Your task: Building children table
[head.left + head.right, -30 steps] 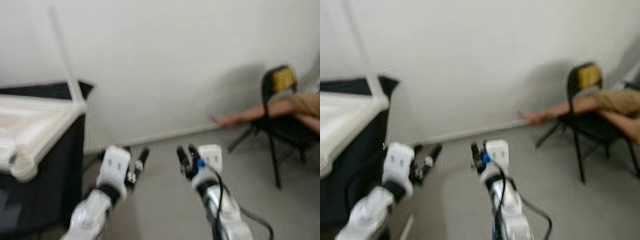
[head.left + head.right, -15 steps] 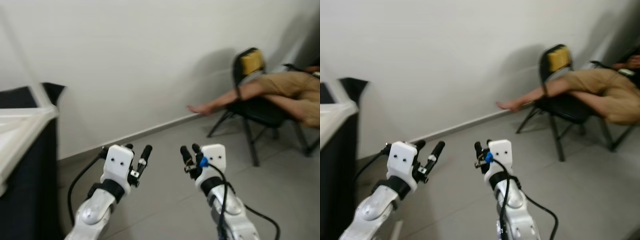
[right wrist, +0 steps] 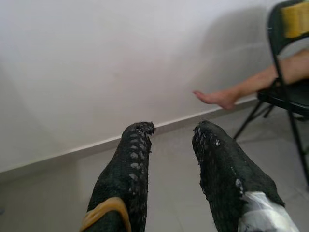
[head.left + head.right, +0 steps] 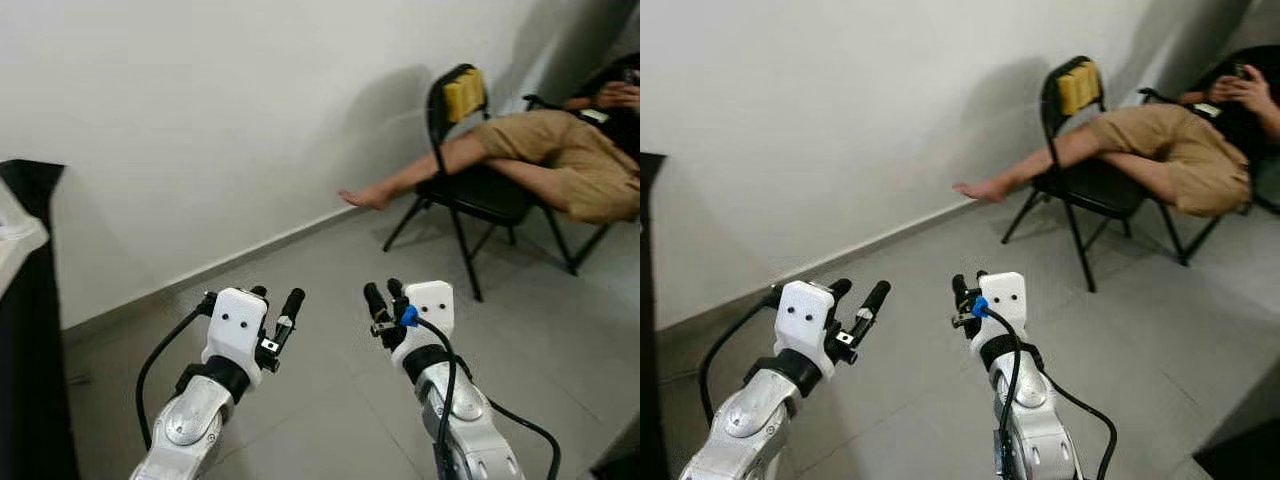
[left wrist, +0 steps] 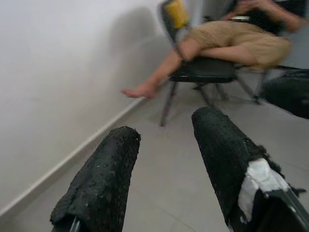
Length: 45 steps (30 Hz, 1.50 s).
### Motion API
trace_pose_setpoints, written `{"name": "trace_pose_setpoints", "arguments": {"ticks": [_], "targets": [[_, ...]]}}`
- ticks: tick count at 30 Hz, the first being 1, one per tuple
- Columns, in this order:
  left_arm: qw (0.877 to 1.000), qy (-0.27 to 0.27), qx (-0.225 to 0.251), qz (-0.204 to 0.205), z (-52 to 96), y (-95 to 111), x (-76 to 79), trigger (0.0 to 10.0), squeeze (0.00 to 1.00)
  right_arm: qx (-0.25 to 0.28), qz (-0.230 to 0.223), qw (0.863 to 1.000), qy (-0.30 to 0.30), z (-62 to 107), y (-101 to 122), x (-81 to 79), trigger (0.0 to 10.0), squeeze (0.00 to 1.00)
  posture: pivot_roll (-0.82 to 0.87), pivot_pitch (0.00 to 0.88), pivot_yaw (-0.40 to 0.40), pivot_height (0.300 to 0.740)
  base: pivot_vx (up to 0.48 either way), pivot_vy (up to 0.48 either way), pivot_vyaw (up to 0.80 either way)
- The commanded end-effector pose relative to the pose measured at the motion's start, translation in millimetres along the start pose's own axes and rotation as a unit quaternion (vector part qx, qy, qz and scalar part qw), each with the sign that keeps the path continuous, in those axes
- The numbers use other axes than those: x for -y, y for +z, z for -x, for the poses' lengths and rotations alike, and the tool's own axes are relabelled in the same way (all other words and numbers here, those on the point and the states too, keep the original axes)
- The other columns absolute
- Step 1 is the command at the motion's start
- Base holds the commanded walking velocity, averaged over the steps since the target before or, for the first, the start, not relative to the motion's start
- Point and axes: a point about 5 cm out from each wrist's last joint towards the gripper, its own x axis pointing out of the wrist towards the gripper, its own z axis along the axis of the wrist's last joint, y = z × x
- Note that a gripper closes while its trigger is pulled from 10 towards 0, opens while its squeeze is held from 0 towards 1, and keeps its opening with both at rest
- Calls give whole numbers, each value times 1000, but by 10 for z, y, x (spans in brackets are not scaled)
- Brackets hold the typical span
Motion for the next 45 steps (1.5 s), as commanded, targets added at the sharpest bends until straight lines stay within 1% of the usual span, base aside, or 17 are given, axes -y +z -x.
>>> {"name": "trace_pose_setpoints", "arguments": {"ticks": [1, 5, 13, 15, 32, 34, 36, 37, 40, 42, 43, 45], "targets": [[1000, 8, -21, 11, 35, -92, -4, 10000, 0, -10, 3, 1000, 4, -3, -32, -24, 10000, 0, 52, 42, -21, 740, 0, 0, 0], [999, 13, -26, 20, 42, -115, -6, 10000, 0, -14, 3, 1000, 6, -4, -40, -24, 10000, 0, 51, 43, -27, 740, 0, 0, 0], [1000, 13, -22, 15, 42, -99, -17, 10000, 0, -15, 5, 1000, 7, -2, -43, -17, 10000, 0, 49, 46, -29, 740, 0, 374, 0], [1000, 13, -17, 9, 38, -76, -25, 10000, 0, -16, 5, 1000, 6, -2, -47, -19, 10000, 0, 51, 47, -27, 740, 0, 0, 0], [1000, 11, -13, -1, 43, -52, -37, 10000, 0, -13, 1, 1000, 8, 16, -49, -41, 10000, 0, 55, 35, -17, 740, 0, 0, 0], [1000, 7, -9, -15, 41, -31, -40, 10000, 0, -11, 0, 1000, 8, 20, -46, -45, 10000, 0, 57, 35, -15, 740, 0, 0, 0], [1000, 7, -9, -15, 41, -31, -40, 10000, 0, -11, 0, 1000, 8, 20, -46, -45, 10000, 0, 57, 35, -15, 740, 0, 0, 0], [1000, 7, -7, -22, 41, -22, -53, 10000, 0, -8, -3, 1000, 9, 19, -36, -44, 10000, 0, 58, 29, -18, 740, 0, 0, 0], [999, 22, -6, -36, 44, -14, -184, 10000, 0, 5, -19, 1000, -5, -2, 6, 32, 10000, 0, 61, 26, -17, 740, 0, 0, 0], [998, 38, -10, -45, 49, -39, -292, 10000, 0, 11, -10, 1000, -15, -27, 27, 109, 10000, 0, 61, 22, -17, 740, 0, 0, 0], [998, 38, -10, -45, 49, -39, -292, 10000, 0, 11, -10, 1000, -15, -27, 27, 109, 10000, 0, 61, 22, -17, 740, 0, 0, 0], [997, 49, -13, -51, 55, -61, -358, 10000, 0, 13, -8, 1000, -19, -41, 36, 157, 10000, 0, 58, 20, -14, 740, 0, 0, 0]]}}
